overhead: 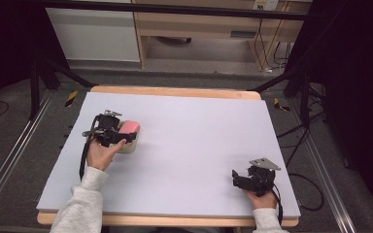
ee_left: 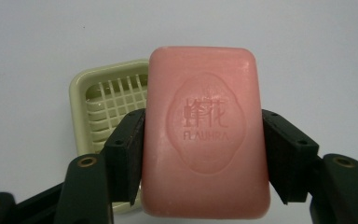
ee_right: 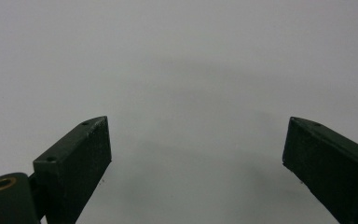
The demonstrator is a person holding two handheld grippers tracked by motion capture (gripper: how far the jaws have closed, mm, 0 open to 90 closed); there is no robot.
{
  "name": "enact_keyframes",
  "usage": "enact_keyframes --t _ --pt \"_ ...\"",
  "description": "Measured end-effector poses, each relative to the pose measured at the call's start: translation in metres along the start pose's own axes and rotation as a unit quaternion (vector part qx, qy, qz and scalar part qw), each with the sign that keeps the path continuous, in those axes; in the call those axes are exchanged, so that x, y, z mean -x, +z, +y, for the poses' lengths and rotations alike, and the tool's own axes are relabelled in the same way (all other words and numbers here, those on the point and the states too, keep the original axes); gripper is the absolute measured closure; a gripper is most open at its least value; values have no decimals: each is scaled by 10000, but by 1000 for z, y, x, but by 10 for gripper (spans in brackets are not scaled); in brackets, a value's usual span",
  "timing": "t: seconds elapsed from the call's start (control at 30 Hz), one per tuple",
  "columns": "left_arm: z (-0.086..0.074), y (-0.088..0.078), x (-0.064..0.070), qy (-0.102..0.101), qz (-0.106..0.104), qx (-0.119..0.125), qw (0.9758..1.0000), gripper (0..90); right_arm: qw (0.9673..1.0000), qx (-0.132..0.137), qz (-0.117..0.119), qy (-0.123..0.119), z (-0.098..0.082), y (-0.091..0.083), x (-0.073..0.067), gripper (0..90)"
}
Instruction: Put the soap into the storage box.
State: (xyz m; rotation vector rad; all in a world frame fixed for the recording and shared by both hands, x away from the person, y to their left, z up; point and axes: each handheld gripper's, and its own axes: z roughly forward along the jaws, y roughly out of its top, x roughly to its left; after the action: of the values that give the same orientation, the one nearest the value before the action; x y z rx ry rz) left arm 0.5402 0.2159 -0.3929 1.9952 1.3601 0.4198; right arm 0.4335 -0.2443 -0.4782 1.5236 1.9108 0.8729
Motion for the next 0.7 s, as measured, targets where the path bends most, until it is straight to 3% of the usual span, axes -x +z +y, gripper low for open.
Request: enact_keyframes --t 0.7 --pt "5 21 -21 -201 190 -71 9996 372 10000 -6 5 21 0 0 0 81"
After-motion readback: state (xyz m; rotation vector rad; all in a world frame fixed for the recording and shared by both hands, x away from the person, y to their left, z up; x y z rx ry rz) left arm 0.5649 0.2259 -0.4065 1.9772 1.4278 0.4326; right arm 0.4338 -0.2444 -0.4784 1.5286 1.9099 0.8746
